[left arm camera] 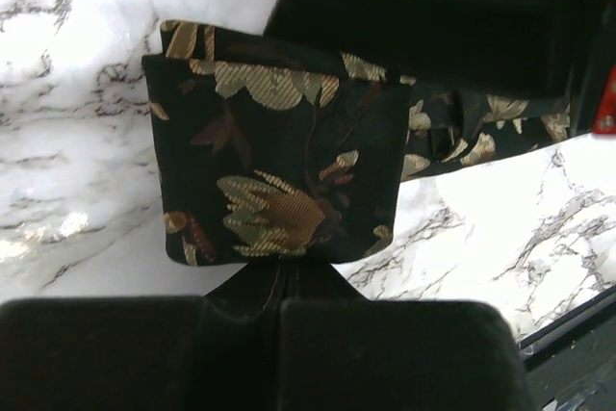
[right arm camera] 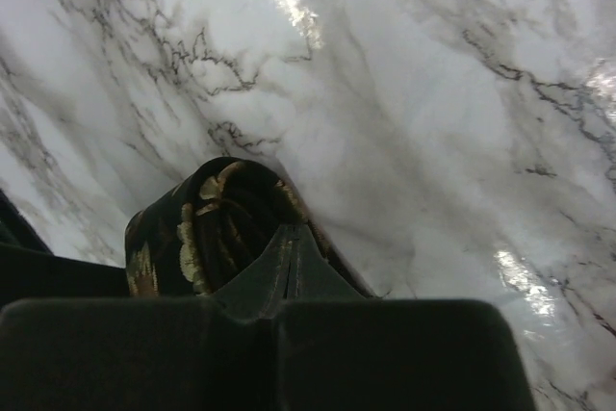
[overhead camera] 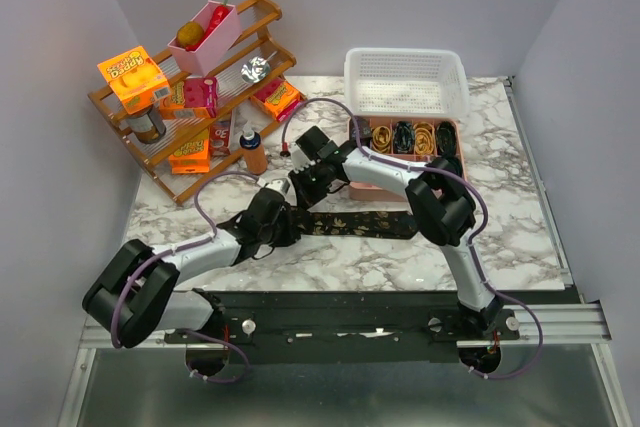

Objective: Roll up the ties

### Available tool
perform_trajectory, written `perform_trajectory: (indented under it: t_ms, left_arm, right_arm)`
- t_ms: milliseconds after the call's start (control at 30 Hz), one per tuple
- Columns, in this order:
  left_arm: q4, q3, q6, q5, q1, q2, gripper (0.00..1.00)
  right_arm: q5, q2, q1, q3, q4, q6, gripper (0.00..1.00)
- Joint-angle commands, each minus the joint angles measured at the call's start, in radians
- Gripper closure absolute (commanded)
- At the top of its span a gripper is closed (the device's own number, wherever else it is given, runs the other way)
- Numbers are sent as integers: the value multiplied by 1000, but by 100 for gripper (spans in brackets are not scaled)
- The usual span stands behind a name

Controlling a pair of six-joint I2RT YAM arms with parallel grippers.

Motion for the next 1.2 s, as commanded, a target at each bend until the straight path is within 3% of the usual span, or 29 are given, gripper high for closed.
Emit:
perform_trajectory:
  t_ms: [0, 333, 600, 800, 900, 933, 1067, 1167]
  left_arm:
    - [2, -12, -1, -49, -8, 62, 100]
    - [0, -4, 4, -49, -20, 96, 100]
    - [-175, -1, -19, -69, -25, -33, 100]
    - [-374, 22, -65, -115, -25, -237, 100]
    - [-430, 32, -105, -172, -17, -303, 92]
    - [-435, 40, -113, -184, -11, -318, 80]
    - [-391, 49, -143, -168, 53, -335, 59]
    - [-285, 22, -153, -74, 158, -369, 36]
  right_arm:
    - [-117, -33, -1, -3, -49, -41, 99]
    - [-140, -7, -1, 29, -61, -56, 99]
    - [180, -42, -10, 98, -86, -35, 99]
    - [251, -103, -15, 99, -73, -18, 99]
    - [242, -140, -15, 79, -64, -19, 99]
    - [217, -163, -15, 60, -61, -22, 99]
    - [118, -238, -15, -35, -6, -22, 99]
    - [56, -278, -13, -115, 31, -15, 99]
